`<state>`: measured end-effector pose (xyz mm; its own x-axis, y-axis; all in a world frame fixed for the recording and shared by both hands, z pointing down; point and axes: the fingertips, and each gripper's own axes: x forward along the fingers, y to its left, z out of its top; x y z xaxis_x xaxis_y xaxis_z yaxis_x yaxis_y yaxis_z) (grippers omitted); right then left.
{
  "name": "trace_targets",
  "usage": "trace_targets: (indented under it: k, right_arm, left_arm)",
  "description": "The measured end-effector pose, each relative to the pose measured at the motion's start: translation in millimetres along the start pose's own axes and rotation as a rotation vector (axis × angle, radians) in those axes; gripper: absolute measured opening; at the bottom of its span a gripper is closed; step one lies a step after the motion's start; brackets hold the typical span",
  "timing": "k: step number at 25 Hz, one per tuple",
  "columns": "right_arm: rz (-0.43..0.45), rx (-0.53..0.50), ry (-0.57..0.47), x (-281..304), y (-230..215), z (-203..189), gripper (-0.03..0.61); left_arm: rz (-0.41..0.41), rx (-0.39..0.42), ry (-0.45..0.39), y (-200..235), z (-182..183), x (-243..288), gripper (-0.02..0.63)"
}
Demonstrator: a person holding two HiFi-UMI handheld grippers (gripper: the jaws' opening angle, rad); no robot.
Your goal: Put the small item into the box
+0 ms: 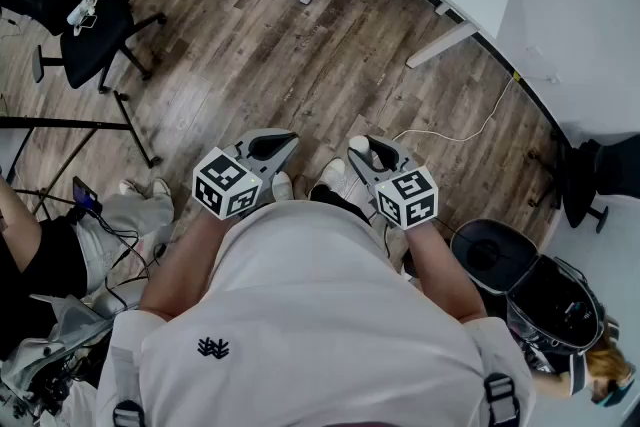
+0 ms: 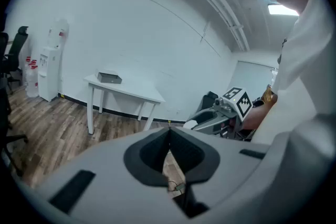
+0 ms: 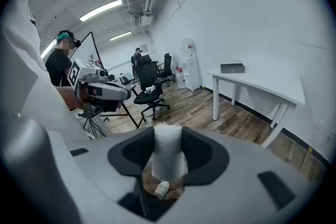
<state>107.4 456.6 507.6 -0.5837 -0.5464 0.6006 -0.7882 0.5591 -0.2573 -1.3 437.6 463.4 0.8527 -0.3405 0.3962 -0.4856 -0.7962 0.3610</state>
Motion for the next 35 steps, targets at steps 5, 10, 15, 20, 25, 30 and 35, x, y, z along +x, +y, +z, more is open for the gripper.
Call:
trace_targets:
  k: [5, 10, 15, 20, 25, 30, 35]
  right_arm:
    - [0.016, -0.018, 0.016, 18, 41, 0, 0.164]
    - [0.036, -0.035, 0.03, 35, 58, 12, 0.164]
    - [0.08, -0.005, 0.048, 50, 47, 24, 0.164]
    - [0.105, 0.009, 0.051, 86, 13, 49, 0.164]
    - [0.124, 0.017, 0.046, 122, -39, 97, 0.164]
    - [0.135, 0.018, 0.029, 142, -101, 142, 0.164]
    - [0.131, 0.045, 0.045, 168, -153, 161, 0.164]
  left_arm:
    - [0.013, -0.027, -0.026, 11, -17, -37, 0.008]
    - [0.033, -0.056, -0.048, 24, -21, -55, 0.008]
    - [0.063, -0.053, -0.043, 39, -18, -47, 0.008]
    - [0.092, -0.059, -0.038, 81, -5, -31, 0.008]
    - [0.12, -0.039, -0.008, 130, 32, -4, 0.008]
    - [0.149, -0.02, -0.01, 168, 81, 35, 0.008]
    - [0.148, -0.025, -0.023, 195, 112, 70, 0.008]
